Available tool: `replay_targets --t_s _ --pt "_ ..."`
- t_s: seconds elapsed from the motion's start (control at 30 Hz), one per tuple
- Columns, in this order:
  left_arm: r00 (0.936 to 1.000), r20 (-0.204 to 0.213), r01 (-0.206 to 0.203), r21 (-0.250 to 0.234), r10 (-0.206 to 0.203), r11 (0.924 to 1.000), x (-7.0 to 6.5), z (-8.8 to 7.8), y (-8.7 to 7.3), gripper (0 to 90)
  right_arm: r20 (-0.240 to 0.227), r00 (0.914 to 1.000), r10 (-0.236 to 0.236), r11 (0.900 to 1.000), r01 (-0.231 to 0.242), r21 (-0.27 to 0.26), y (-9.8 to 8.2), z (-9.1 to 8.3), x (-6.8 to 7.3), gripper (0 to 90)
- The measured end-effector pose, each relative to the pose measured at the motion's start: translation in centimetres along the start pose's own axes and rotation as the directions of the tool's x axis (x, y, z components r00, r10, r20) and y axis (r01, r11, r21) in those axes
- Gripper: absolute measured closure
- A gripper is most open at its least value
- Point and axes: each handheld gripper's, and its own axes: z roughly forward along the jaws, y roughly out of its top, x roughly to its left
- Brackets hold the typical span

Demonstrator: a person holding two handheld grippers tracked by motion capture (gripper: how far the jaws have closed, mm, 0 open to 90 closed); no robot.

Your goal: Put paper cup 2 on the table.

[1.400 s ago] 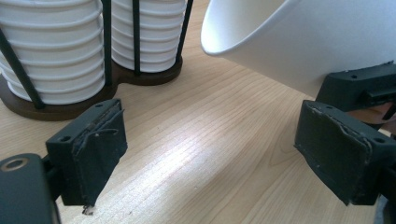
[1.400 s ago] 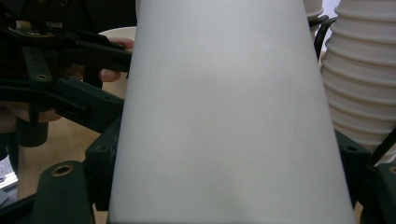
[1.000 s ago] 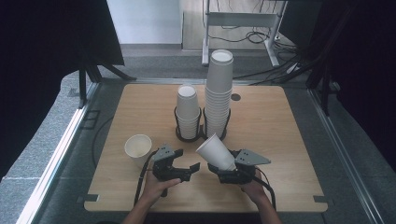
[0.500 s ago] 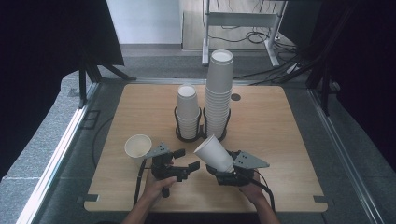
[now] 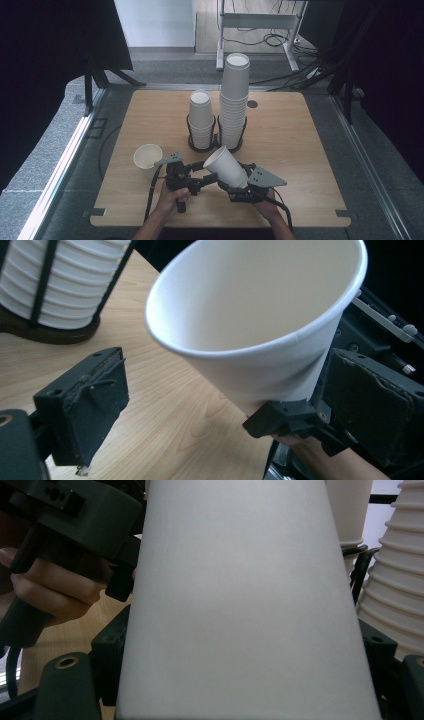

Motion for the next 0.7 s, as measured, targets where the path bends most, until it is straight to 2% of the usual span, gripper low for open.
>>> replay_targets --t_s 0.17,0.3,0.5,0.7 --pt "0.9997 0.023 0.01 0.003 -0.01 0.9999 -0.2 0.7 0.2 4.2 -0.008 0.9999 -0.01 1.0 0.01 -0.002 -0.1 0.3 0.4 21.5" --pt "0.9997 0.026 0.0 0.008 0.0 1.0 -0.3 1.4 0.6 3.4 -0.006 0.9997 -0.025 1.0 0.025 0.007 -0.2 0.6 0.8 21.5" --pt "0.9991 0.037 0.023 -0.027 -0.022 0.9994 -0.1 2.1 1.1 4.8 -0.006 0.9992 -0.04 0.999 0.04 0.024 -0.4 1.2 1.2 21.6" --pt "0.9991 0.04 0.014 -0.048 -0.012 0.9987 -0.3 2.6 1.1 9.5 0.009 0.9994 -0.034 0.999 0.034 0.032 -0.6 1.3 1.1 21.5"
